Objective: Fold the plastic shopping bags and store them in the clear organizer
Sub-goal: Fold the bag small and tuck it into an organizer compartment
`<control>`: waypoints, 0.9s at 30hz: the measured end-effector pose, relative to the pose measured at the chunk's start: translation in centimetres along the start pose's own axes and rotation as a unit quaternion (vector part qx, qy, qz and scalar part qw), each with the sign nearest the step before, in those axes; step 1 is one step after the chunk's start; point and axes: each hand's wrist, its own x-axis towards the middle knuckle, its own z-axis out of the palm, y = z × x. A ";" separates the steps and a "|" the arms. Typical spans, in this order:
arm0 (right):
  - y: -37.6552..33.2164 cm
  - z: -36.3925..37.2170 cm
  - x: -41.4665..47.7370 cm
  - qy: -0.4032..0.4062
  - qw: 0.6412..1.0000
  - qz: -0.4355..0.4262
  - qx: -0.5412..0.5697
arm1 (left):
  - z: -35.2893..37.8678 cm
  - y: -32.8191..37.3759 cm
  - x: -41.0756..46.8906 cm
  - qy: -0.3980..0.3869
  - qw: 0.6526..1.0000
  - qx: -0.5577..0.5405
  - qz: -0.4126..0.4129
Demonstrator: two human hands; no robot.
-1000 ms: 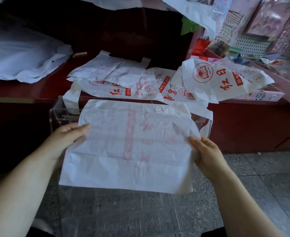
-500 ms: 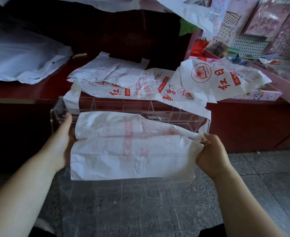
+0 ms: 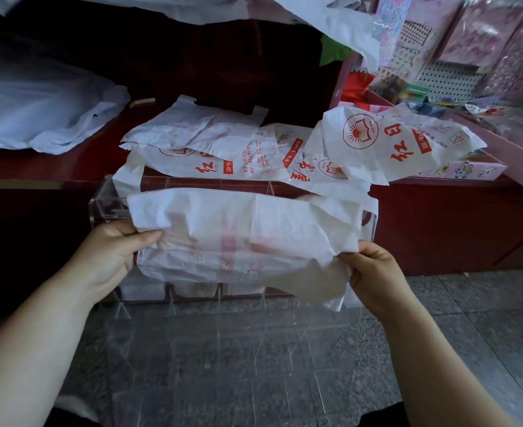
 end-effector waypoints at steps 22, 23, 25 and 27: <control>-1.2 2.0 -1.4 0.097 0.933 -0.122 -0.325 | 2.3 3.5 -3.1 0.036 0.977 0.197 0.080; -1.6 3.1 -1.7 0.067 0.931 -0.141 -0.329 | 2.6 3.9 -3.5 0.025 0.970 0.220 0.100; -1.9 5.7 -2.6 -0.032 0.929 -0.159 -0.334 | 3.3 4.6 -4.4 -0.001 0.959 0.250 0.133; -1.6 8.4 -3.4 -0.126 0.905 -0.161 -0.372 | 4.0 5.1 -5.2 -0.015 0.959 0.243 0.146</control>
